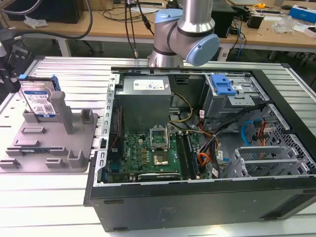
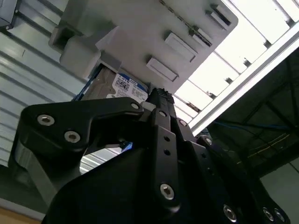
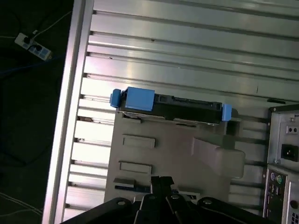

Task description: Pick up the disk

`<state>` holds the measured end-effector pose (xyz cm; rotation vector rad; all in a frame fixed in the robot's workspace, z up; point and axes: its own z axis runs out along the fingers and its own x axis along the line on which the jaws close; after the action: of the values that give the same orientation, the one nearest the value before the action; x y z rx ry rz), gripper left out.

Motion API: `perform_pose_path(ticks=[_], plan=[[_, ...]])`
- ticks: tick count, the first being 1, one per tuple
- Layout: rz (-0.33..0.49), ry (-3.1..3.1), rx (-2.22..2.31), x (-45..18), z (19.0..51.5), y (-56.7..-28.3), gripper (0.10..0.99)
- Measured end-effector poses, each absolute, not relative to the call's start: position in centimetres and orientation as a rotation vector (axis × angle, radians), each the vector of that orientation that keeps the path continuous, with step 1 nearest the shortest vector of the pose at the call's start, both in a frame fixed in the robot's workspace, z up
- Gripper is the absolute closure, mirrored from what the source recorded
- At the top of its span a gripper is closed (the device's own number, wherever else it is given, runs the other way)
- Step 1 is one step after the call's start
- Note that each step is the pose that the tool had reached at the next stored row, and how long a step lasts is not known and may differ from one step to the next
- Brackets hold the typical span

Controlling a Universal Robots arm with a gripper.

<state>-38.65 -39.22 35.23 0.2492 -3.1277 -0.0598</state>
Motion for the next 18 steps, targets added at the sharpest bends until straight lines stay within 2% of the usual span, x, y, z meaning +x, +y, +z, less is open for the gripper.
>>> perform_pose_path(ticks=[7,9,10,11,12,14,15,18], plan=[[-0.059,-3.078,0.586,-38.65,35.23,-39.22,0.973],[-0.058,-3.058,0.676,-38.65,35.23,-39.22,0.851],[-0.058,-3.052,0.703,-38.65,35.23,-39.22,0.851],[-0.058,-3.045,0.731,-38.65,35.23,-39.22,0.788],[-0.058,-3.030,0.790,-38.65,35.23,-39.22,0.671],[-0.057,-3.010,0.859,-38.64,35.22,-39.22,0.671],[-0.057,-3.002,0.884,-38.64,35.21,-39.22,0.604],[-0.057,-2.973,0.974,-38.64,35.19,-39.22,0.604]])
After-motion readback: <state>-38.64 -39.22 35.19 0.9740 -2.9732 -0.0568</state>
